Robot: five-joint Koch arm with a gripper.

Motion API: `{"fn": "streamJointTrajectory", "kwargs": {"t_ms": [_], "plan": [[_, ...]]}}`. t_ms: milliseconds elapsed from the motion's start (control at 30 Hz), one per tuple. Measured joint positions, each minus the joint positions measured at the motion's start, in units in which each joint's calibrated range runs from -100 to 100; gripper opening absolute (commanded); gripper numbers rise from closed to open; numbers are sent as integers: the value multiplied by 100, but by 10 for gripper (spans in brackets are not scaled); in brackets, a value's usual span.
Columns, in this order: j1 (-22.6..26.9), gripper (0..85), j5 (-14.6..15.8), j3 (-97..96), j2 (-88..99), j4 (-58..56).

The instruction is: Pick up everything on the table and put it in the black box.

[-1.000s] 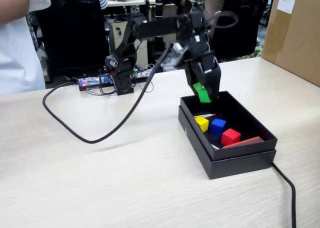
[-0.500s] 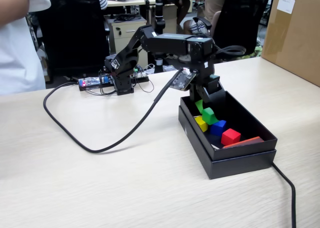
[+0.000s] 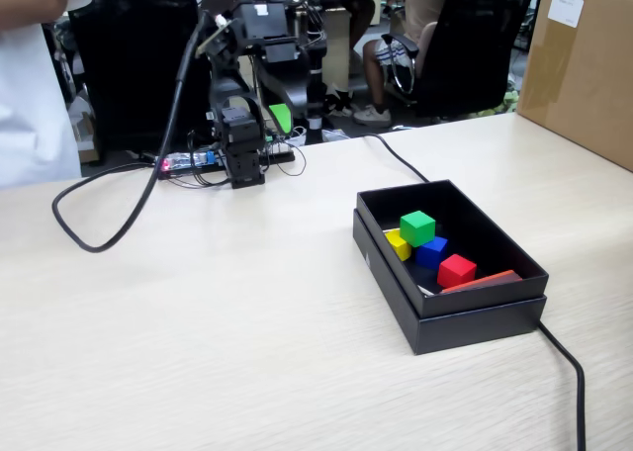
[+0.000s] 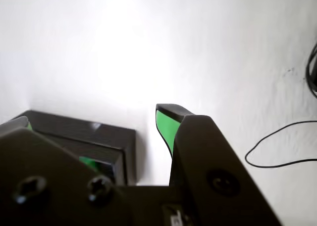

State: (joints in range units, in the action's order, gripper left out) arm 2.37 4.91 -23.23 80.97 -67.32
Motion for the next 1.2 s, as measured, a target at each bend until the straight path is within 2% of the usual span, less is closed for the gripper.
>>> {"fn": "streamJointTrajectory", "kwargs": {"t_ms": [200, 433, 533, 967, 1200], "plan": [[-244, 544, -20, -2793, 1631, 1007], [-283, 536, -83, -4555, 1786, 3004], [-249, 508, -176, -5021, 1786, 3740], [-59, 508, -361, -6901, 1903, 6411], [-44, 500, -435, -7074, 1903, 6620]]}}
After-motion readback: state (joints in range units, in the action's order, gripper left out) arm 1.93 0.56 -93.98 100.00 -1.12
